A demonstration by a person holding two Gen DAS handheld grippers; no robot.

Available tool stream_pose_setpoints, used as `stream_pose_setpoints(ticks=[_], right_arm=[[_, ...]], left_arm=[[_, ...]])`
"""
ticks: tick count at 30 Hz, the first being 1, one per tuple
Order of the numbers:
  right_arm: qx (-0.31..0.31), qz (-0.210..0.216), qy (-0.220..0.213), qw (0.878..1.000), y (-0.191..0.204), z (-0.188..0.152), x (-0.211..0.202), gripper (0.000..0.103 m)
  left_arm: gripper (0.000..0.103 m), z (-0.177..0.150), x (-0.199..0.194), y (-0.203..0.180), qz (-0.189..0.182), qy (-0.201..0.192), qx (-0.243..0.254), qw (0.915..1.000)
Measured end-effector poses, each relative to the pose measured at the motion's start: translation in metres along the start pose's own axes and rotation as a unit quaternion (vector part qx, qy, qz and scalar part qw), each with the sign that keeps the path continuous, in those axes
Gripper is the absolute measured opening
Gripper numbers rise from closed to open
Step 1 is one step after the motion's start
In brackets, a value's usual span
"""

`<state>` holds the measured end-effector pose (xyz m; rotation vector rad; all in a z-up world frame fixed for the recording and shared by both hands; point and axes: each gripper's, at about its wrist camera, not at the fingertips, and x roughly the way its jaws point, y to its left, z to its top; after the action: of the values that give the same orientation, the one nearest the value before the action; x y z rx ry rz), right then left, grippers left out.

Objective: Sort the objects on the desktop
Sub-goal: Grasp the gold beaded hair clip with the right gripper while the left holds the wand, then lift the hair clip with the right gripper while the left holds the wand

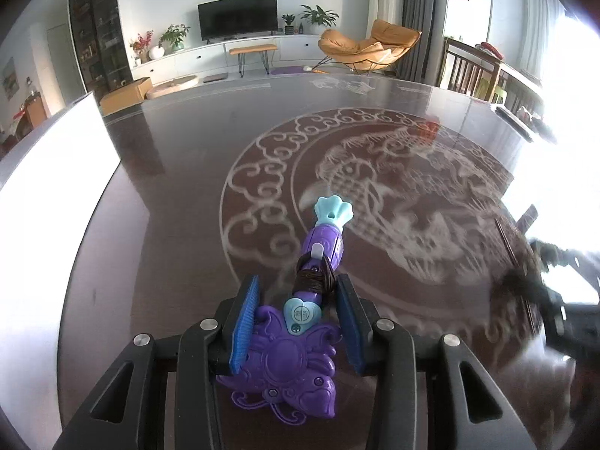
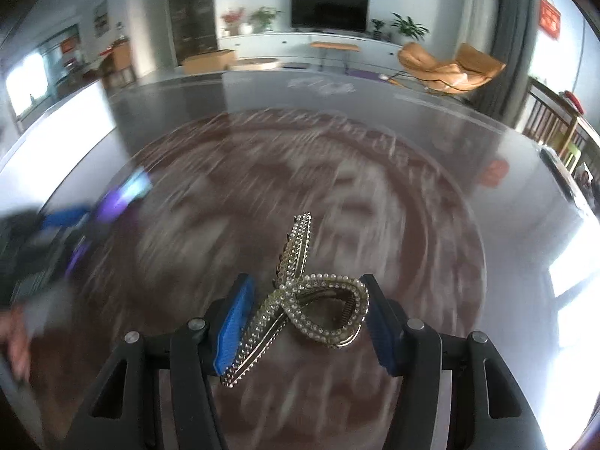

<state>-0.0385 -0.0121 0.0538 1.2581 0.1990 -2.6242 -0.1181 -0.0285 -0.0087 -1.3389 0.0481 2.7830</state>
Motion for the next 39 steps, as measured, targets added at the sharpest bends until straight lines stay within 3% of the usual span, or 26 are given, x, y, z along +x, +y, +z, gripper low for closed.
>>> stream_pose_setpoints(ticks=[5,10,12,13,15,16,21,32,39], right_arm=[[-0.008,0.002,-0.001,1.0,0.021,-0.045,-0.034,0.058],[0.016,-0.007,-0.011,1.0,0.023,-0.058,-0.04,0.061],[0.022,-0.02,-0.01,1.0,0.022,-0.059,-0.04,0.072],[0.027,-0.018,-0.008,0.999,0.02,-0.059,-0.04,0.074],[0.038,-0.006,-0.008,0.999,0.015,-0.057,-0.04,0.079],[0.043,-0.001,-0.009,0.999,0.013,-0.058,-0.04,0.08],[0.054,0.013,-0.011,0.998,0.009,-0.058,-0.042,0.085],[0.025,-0.009,0.02,0.999,0.022,-0.055,-0.032,0.103],[0.022,-0.006,0.019,1.0,0.022,-0.055,-0.033,0.103]], left_arm=[[0.041,-0.037,-0.029,-0.014,-0.001,0.0,-0.002,1.0],[0.041,-0.055,-0.044,-0.021,-0.003,-0.002,-0.001,1.0],[0.043,-0.057,-0.042,-0.023,-0.003,-0.002,0.0,1.0],[0.046,-0.056,-0.043,-0.023,-0.003,-0.002,0.002,1.0],[0.081,-0.059,-0.039,-0.021,0.008,0.009,0.005,0.9999],[0.09,-0.058,-0.036,-0.018,0.011,0.017,-0.002,0.9998],[0.103,-0.061,-0.033,-0.016,0.001,0.032,0.005,0.9995],[0.103,-0.061,-0.036,-0.015,-0.003,0.035,0.009,0.9994],[0.103,-0.061,-0.036,-0.016,-0.003,0.035,0.009,0.9994]])
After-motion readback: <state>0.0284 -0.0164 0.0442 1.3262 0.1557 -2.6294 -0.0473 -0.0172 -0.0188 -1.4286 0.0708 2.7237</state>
